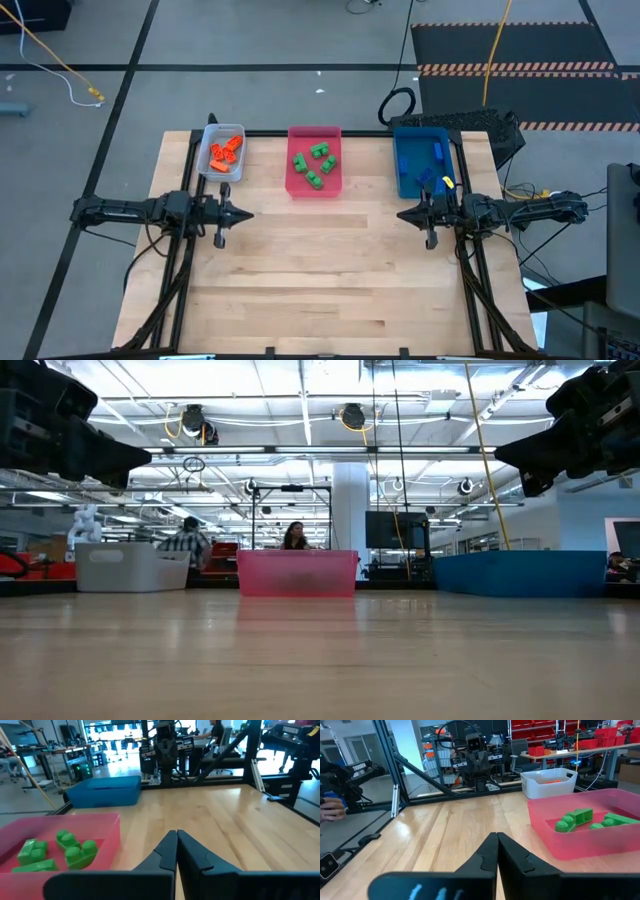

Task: Sort & place blocks by color
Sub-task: Return to Home Position

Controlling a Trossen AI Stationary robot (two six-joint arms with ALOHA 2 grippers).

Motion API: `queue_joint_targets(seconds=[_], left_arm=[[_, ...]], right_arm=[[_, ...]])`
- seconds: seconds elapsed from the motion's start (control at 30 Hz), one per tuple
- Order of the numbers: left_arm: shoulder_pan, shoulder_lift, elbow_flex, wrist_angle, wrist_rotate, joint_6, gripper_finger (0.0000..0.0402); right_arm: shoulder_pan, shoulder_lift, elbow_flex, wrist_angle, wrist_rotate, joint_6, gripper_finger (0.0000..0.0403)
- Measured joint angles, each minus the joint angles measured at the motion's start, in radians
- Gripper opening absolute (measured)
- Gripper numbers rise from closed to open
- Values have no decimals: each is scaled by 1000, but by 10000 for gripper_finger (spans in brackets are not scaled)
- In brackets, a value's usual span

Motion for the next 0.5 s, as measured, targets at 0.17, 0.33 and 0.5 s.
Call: queue_joint_targets(seconds=[0.17, 0.33, 0.5], left_arm=[[0, 0, 0, 0, -3, -36, 11], [0, 0, -1, 10, -6, -76, 9], [0, 0, -2, 36, -10, -79, 3]], right_arm=[[0, 0, 0, -17, 0, 36, 0], [0, 0, 0, -26, 0, 53, 0], [0, 0, 0, -25, 0, 53, 0]])
